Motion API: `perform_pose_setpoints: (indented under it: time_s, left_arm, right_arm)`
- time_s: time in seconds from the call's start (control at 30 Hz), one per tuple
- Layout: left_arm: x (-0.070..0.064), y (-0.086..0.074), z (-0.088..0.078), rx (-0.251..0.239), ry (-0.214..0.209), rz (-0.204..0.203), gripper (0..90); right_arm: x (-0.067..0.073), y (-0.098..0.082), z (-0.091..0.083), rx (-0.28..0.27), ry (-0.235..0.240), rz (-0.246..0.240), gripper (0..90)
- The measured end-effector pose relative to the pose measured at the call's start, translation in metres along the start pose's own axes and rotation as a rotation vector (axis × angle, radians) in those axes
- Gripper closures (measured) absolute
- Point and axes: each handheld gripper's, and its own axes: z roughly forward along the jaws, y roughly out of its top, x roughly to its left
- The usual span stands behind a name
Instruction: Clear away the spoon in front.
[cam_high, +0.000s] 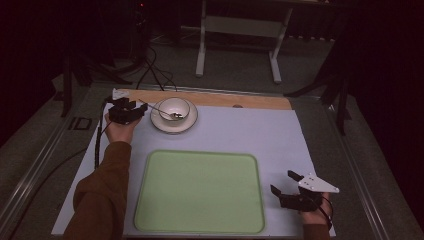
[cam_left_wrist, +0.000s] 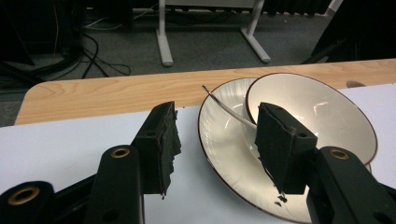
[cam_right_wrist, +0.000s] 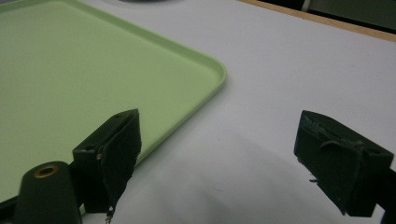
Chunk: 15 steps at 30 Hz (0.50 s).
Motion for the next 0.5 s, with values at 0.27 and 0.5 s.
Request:
perform_pose_setpoints:
  time_s: [0.27,0.5]
  left_arm:
    - [-0.004,0.0,0.015,-0.021,-0.018,-0.041,52.2]
    - [-0.008,0.002,0.012,-0.03,-0.048,-0.081,72.3]
  right_arm:
    - [0.006,0.0,0.002,0.018,0.015,-0.022,14.6]
    - [0.004,-0.001,0.001,0.018,0.004,-0.012,14.6]
